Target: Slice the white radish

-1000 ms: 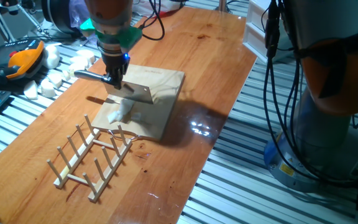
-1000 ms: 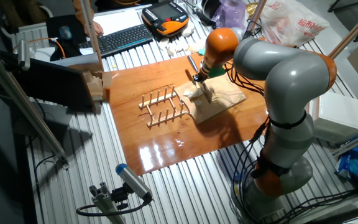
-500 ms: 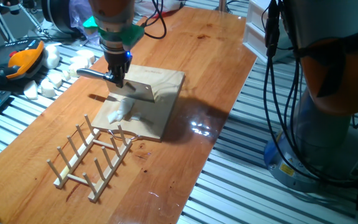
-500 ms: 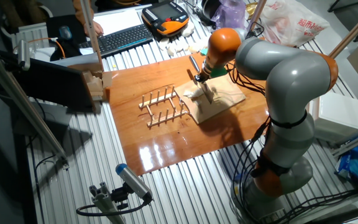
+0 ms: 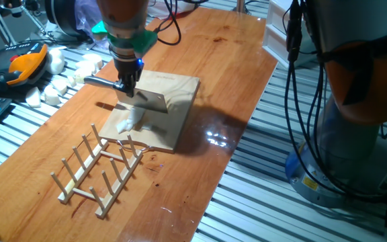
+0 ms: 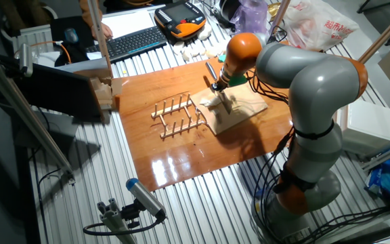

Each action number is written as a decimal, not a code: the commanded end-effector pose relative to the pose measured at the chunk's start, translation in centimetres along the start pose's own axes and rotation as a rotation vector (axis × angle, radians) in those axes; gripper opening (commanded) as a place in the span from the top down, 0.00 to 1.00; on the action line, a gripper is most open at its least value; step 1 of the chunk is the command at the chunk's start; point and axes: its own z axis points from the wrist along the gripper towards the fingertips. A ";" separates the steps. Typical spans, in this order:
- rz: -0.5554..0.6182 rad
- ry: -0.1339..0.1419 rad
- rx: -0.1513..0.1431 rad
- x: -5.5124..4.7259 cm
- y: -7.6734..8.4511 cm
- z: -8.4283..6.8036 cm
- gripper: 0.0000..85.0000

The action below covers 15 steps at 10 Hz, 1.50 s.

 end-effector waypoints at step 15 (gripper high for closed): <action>0.022 -0.030 -0.001 1.3 0.2 0.0 1.00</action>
